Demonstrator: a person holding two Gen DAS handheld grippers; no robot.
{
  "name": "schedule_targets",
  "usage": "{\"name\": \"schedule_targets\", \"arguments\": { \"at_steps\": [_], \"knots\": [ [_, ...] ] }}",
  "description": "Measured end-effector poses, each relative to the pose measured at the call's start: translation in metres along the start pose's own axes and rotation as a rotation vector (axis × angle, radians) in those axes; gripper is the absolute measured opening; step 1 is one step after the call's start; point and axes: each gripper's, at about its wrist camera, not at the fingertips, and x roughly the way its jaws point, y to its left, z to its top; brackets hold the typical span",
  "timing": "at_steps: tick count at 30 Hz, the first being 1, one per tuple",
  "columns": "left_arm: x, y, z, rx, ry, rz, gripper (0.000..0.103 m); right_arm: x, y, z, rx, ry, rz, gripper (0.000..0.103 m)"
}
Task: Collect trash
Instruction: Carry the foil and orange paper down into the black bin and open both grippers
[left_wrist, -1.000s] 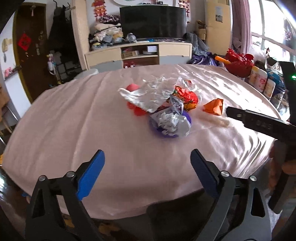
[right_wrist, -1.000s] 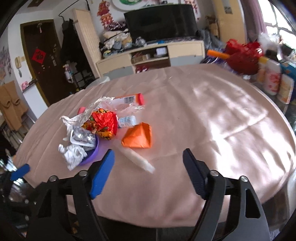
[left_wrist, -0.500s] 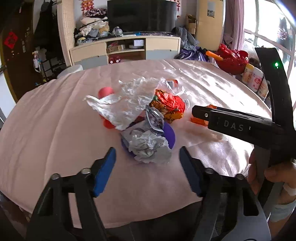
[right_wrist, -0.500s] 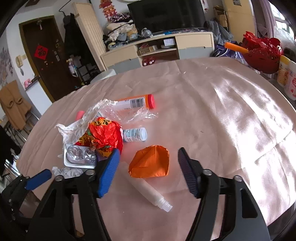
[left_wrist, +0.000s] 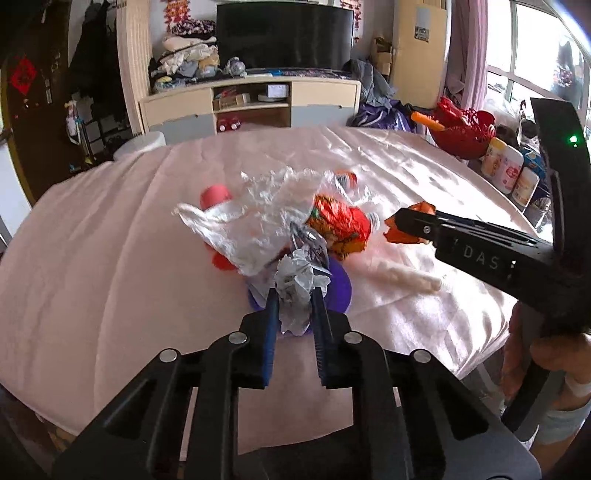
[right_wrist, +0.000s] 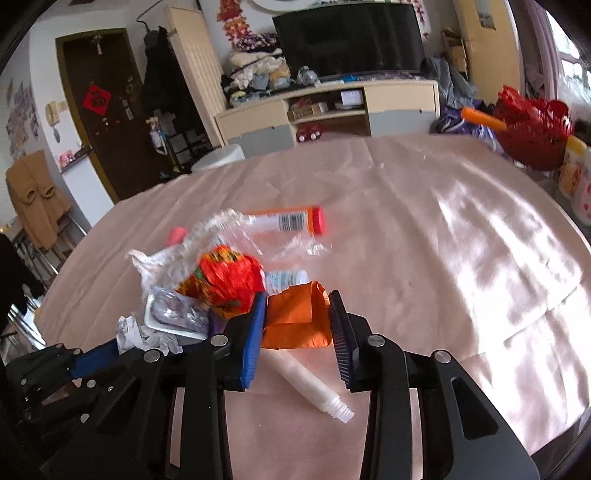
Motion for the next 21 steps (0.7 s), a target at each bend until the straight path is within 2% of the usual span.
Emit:
{"name": "schedule_targets", "arguments": {
  "at_steps": [8, 13, 21],
  "knots": [
    [-0.043, -0.003, 0.01, -0.002, -0.085, 0.023, 0.014, -0.039, 0.01, 0.009, -0.024, -0.057, 0.006, 0.035],
    [-0.079, -0.007, 0.005, -0.001, -0.131, 0.027, 0.014, -0.076, 0.026, 0.001, -0.05, -0.097, 0.016, 0.035],
    [-0.122, -0.009, -0.025, -0.011, -0.161, 0.043, 0.015, -0.126, 0.04, -0.025, -0.087, -0.132, 0.024, 0.035]
  ]
}}
